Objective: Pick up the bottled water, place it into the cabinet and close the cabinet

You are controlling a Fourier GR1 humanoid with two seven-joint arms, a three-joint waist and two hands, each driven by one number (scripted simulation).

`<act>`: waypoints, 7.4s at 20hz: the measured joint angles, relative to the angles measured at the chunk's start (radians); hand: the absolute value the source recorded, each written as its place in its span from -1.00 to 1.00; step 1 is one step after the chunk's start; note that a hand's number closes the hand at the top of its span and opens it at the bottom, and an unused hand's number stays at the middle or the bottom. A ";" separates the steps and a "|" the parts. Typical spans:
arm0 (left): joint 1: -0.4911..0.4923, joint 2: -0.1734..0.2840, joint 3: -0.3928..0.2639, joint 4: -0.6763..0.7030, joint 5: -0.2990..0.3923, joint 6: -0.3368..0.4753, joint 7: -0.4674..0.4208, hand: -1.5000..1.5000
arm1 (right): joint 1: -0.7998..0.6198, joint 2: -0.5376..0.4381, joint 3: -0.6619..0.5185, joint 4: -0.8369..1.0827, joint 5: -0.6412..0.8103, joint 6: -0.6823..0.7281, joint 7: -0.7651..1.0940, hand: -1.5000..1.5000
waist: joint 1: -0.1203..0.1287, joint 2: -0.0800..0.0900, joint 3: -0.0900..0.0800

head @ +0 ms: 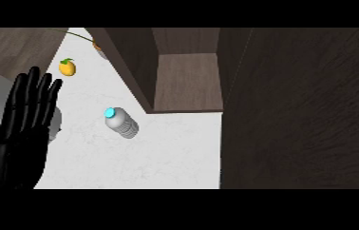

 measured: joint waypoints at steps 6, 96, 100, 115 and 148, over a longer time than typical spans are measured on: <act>-0.025 -0.057 -0.019 -0.032 -0.227 0.223 0.051 -1.00 | 0.089 -0.007 0.015 -0.046 0.010 0.014 0.015 -1.00 | -0.007 0.018 -0.035; -0.248 -0.083 0.085 1.358 0.698 0.294 -0.938 -1.00 | 1.181 -0.012 -0.046 -0.369 -0.156 0.566 -0.497 -1.00 | -0.017 0.029 -0.050; -0.302 -0.080 0.116 1.456 0.717 0.213 -0.988 1.00 | 1.181 -0.010 -0.071 -0.366 -0.155 0.578 -0.508 -1.00 | -0.018 0.030 -0.050; -0.401 -0.062 0.061 1.576 0.697 0.086 -1.036 1.00 | 1.166 -0.001 -0.095 -0.344 -0.161 0.599 -0.500 -1.00 | -0.010 0.029 -0.049; -0.315 -0.082 -0.493 0.571 0.393 0.425 -0.365 1.00 | 1.093 0.024 -0.095 -0.324 -0.170 0.585 -0.473 -1.00 | 0.001 0.023 -0.047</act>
